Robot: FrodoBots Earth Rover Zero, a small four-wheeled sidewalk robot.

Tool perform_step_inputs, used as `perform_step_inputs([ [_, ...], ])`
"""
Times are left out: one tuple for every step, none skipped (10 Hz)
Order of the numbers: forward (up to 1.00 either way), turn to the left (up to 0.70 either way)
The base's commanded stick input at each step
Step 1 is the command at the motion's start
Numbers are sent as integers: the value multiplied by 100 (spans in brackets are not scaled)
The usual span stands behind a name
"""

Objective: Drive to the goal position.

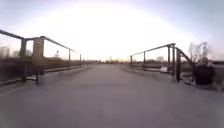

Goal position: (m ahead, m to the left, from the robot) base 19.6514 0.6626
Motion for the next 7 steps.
perform_step_inputs([
  [100, 11],
  [100, 24],
  [100, 38],
  [100, 20],
  [100, 3],
  [100, 2],
  [100, 6],
])
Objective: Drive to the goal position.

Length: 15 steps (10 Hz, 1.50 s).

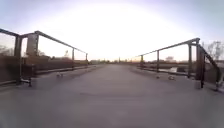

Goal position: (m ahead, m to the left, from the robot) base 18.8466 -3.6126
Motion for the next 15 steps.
perform_step_inputs([
  [100, 22],
  [100, 18],
  [100, 10],
  [100, 10],
  [100, 17],
  [100, 5],
  [100, 3],
  [100, 1],
  [100, 1],
  [100, 1],
  [100, 1],
  [100, 1],
  [100, 1],
  [100, -4],
  [100, -10],
])
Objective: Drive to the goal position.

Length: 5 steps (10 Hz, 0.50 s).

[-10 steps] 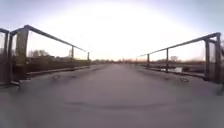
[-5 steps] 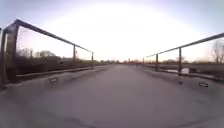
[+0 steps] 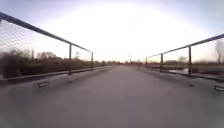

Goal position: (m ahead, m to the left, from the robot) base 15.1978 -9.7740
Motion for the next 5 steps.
perform_step_inputs([
  [100, -18],
  [100, 1],
  [100, 1],
  [100, 1],
  [100, 1],
])
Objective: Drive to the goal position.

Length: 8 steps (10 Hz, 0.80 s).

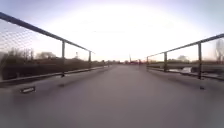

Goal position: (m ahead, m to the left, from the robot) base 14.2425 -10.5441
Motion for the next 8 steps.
perform_step_inputs([
  [100, 1],
  [100, 1],
  [100, 1],
  [100, 1],
  [100, 1],
  [100, 1],
  [100, 1],
  [100, 1],
])
